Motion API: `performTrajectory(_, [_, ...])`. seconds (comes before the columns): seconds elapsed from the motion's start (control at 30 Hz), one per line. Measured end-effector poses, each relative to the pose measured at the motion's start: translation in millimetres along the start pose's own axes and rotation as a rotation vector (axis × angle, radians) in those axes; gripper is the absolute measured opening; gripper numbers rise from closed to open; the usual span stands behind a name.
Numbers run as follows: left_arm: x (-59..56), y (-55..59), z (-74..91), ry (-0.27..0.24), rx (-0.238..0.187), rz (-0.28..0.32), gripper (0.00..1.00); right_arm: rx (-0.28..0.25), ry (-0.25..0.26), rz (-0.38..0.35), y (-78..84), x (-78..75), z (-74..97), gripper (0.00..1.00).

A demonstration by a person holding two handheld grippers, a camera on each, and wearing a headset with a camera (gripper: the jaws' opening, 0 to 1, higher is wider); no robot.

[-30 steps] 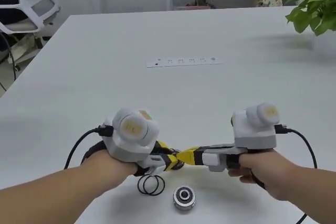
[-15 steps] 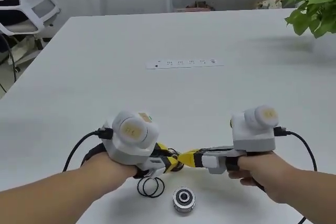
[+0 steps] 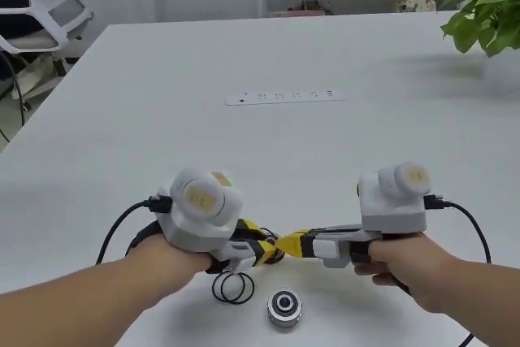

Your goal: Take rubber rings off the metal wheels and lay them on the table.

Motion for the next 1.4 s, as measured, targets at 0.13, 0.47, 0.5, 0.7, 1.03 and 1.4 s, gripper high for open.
performTrajectory(0.13, [-0.6, 0.0, 0.0, 0.003, -0.002, 0.006, 0.14, -0.002, 0.000, 0.000, 0.1, -0.8, 0.3, 0.00])
performTrajectory(0.47, [0.2, -0.5, 3.2, 0.015, 0.005, 0.011, 0.16, -0.008, 0.000, -0.003, -0.7, -1.3, 1.4, 0.00])
performTrajectory(0.5, [0.2, -0.7, 4.3, 0.016, 0.004, 0.012, 0.17, -0.009, 0.000, -0.003, -0.7, -1.3, 1.4, 0.00])
performTrajectory(0.7, [-0.3, -1.6, 9.9, 0.022, -0.004, 0.009, 0.19, -0.011, -0.004, -0.003, -1.1, -1.4, 1.2, 0.00])
performTrajectory(1.03, [-2.4, -3.9, 23.1, 0.029, -0.021, 0.004, 0.24, -0.022, -0.008, -0.008, -2.9, -1.0, 2.2, 0.00])
performTrajectory(1.4, [-6.5, -7.9, 41.0, 0.046, -0.054, 0.009, 0.30, -0.026, -0.021, -0.015, -4.1, 1.8, 2.1, 0.00])
Point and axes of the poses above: the centre of the closed fingertips' face, and the gripper's own axes: z roughly backward along the fingers, x roughly to its left, y roughly out of its underside, the point moved 10 cm from there along z, roughly backward along the fingers, and after that the axes turned 3 degrees about -x, right-handed, at the moved point
